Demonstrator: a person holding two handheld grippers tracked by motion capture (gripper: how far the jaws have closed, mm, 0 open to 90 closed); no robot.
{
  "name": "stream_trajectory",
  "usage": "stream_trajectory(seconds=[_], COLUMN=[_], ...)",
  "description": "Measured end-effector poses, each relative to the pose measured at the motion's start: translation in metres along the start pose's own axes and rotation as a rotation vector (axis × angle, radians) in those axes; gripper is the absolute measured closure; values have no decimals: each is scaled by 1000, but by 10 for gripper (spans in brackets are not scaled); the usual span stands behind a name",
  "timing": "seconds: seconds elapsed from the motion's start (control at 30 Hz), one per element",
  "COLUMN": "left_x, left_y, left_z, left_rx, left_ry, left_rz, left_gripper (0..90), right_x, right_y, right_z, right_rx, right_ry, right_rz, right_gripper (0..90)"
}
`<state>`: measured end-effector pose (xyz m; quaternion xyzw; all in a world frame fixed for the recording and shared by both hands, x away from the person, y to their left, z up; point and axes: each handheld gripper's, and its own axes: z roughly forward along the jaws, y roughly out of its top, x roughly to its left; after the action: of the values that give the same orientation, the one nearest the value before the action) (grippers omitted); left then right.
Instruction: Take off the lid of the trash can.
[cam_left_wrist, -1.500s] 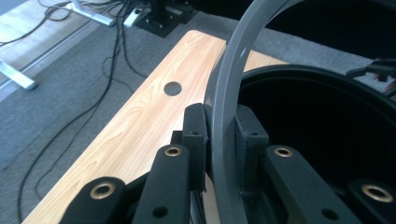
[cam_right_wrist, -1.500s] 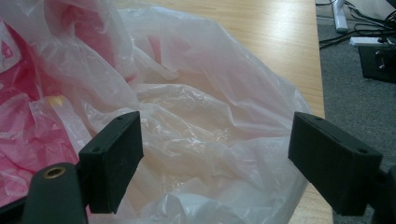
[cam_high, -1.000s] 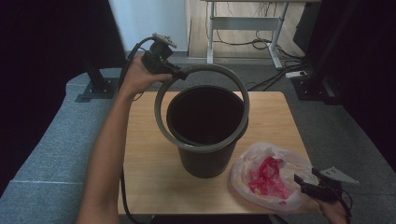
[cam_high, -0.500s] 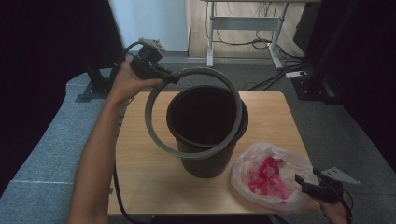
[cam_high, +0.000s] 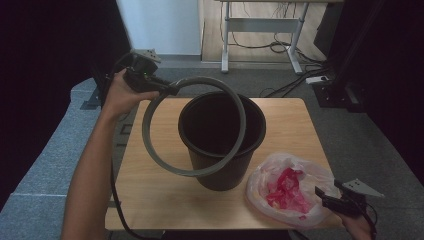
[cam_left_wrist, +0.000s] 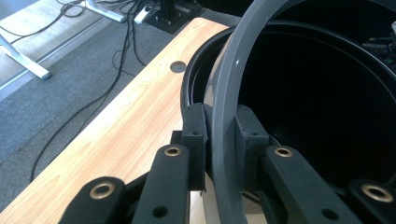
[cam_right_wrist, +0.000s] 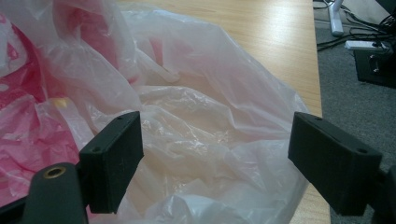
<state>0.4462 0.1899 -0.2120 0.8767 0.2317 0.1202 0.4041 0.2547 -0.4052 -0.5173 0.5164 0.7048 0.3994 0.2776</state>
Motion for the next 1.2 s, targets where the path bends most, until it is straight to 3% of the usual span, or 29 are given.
stream_trajectory(seconds=[0.5,0.7,1.2], left_x=[-3,-3,-3], left_y=[-33,-41,-62], left_z=[-18,-22,-34], left_rx=[-3,6,8], left_ry=[12,1,22], left_rz=[-17,-21,-39], left_gripper=[770,769,770], right_x=[2,3,4], right_y=[1,2,2], right_z=[0,0,-1], right_rx=[-9,-5,-14], right_ry=[2,-1,-4], right_rz=[-3,-7,-7], right_gripper=[175,176,176])
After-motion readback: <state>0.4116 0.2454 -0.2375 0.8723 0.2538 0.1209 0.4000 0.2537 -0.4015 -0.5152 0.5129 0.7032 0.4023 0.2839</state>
